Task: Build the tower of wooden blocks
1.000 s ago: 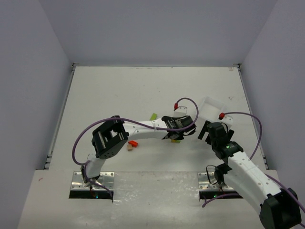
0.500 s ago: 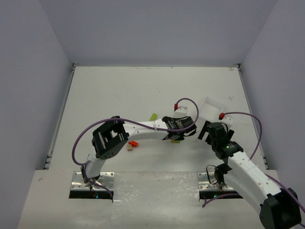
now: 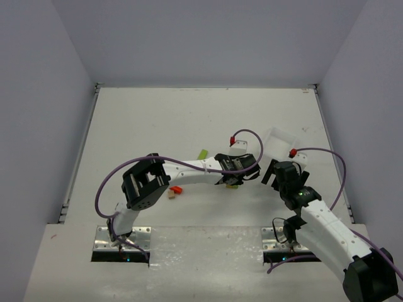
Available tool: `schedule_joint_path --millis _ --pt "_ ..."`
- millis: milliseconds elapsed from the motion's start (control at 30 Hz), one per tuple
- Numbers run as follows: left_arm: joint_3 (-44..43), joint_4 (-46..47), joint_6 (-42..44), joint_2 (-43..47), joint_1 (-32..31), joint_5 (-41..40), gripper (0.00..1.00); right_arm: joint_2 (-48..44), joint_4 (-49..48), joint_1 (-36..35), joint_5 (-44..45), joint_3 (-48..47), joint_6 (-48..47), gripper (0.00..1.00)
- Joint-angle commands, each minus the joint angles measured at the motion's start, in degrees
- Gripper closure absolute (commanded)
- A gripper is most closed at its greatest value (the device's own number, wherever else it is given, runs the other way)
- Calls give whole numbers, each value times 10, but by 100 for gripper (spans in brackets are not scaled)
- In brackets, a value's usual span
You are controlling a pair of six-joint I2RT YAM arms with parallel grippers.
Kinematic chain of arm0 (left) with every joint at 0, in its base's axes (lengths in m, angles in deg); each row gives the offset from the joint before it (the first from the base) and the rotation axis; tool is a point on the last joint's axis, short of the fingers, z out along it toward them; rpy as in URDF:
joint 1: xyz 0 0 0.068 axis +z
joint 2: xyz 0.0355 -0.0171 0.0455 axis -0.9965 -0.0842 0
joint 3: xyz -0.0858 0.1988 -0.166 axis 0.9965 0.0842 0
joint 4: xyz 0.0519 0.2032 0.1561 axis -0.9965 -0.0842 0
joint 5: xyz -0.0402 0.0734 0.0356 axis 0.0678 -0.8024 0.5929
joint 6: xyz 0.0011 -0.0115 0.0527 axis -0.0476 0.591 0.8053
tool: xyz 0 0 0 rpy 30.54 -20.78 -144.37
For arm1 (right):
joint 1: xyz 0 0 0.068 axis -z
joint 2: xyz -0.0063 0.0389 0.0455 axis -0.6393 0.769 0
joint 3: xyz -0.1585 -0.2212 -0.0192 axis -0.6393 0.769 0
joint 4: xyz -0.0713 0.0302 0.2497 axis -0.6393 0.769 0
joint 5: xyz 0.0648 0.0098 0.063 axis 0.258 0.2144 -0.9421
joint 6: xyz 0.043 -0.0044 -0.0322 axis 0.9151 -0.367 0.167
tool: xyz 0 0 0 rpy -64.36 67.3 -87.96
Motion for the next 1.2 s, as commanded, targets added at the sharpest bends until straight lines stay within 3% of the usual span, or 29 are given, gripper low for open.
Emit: schedule_joint_path --millis 0,1167 --pt "-25 -8 -13 3 -9 -18 85 -4 -7 1 14 0 10 1" --pt "-30 -21 -21 -8 -9 -44 77 -4 -7 1 11 0 10 1"
